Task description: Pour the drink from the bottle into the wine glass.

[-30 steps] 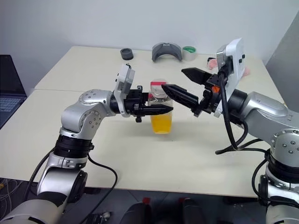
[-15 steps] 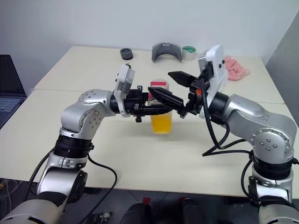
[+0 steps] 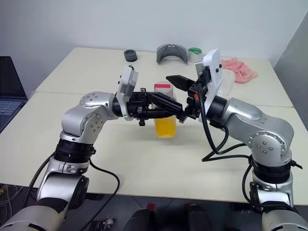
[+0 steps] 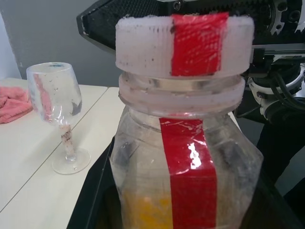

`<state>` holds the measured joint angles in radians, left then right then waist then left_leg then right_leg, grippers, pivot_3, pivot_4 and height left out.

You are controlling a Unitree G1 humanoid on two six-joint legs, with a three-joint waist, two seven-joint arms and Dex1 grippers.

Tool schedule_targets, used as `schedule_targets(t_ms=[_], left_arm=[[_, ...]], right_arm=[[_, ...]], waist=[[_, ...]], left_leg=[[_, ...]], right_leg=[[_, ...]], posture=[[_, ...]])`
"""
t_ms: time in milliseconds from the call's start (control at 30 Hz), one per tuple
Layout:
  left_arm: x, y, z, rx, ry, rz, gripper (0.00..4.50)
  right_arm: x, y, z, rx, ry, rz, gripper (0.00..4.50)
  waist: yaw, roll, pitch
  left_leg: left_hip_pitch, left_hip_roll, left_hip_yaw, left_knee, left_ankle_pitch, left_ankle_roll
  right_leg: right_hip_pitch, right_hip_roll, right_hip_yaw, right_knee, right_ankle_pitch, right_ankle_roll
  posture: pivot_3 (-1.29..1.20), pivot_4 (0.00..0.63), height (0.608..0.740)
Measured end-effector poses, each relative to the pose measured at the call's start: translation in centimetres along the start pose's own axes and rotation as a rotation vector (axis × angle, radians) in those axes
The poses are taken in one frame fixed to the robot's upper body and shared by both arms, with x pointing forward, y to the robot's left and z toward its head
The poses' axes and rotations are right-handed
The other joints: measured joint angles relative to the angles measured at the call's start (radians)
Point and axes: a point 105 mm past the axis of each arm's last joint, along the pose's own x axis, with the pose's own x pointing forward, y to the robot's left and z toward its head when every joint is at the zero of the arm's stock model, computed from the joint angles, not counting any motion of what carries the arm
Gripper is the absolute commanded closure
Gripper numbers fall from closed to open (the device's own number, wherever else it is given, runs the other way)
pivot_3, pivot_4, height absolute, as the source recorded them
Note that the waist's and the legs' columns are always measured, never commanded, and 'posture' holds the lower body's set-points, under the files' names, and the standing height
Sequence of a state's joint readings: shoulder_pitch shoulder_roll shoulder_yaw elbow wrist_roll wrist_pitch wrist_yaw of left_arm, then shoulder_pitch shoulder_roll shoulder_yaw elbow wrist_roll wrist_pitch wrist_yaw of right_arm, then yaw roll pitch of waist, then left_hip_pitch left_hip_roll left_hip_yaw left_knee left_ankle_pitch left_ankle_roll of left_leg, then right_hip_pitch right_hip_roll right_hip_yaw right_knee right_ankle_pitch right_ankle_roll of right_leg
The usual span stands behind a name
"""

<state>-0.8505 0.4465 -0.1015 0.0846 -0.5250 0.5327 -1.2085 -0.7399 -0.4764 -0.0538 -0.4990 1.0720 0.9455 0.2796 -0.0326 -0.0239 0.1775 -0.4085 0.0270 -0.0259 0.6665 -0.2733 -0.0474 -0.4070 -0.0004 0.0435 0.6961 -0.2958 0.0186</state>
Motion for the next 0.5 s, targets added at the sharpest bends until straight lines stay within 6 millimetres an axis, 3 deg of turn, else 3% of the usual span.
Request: schedule_targets(t_ms=[67, 167, 367, 500], left_arm=[[0.01, -0.02, 0.02, 0.001, 0.0, 0.0, 2.71], [0.01, -0.01, 0.02, 0.001, 0.0, 0.0, 2.71], [0.04, -0.09, 0.07, 0.003, 0.0, -0.004, 2.71], [0.01, -0.07, -0.03, -0.002, 0.003, -0.001, 2.71]], right_arm=[[0.08, 0.07, 0.0, 0.004, -0.004, 0.004, 0.01], [0.13, 0.0, 0.03, -0.005, -0.003, -0.001, 0.62], [0.15, -0.34, 0.03, -0.029, 0.005, -0.02, 2.58], [0.22, -0.25, 0.42, -0.055, -0.007, -0.012, 2.71]], waist=[[0.0, 0.0, 0.0], [0.0, 0.0, 0.0], [0.0, 0.0, 0.0], [0.0, 0.0, 0.0]], left_leg=[[0.0, 0.0, 0.0, 0.0, 0.0, 0.0], [0.0, 0.0, 0.0, 0.0, 0.0, 0.0], [0.0, 0.0, 0.0, 0.0, 0.0, 0.0], [0.0, 0.0, 0.0, 0.0, 0.0, 0.0]], right_leg=[[0.0, 0.0, 0.0, 0.0, 0.0, 0.0], [0.0, 0.0, 0.0, 0.0, 0.0, 0.0], [0.0, 0.0, 0.0, 0.0, 0.0, 0.0], [0.0, 0.0, 0.0, 0.0, 0.0, 0.0]], posture=[[0.0, 0.15, 0.74], [0.0, 0.15, 0.74], [0.0, 0.15, 0.74], [0.0, 0.15, 0.74]])
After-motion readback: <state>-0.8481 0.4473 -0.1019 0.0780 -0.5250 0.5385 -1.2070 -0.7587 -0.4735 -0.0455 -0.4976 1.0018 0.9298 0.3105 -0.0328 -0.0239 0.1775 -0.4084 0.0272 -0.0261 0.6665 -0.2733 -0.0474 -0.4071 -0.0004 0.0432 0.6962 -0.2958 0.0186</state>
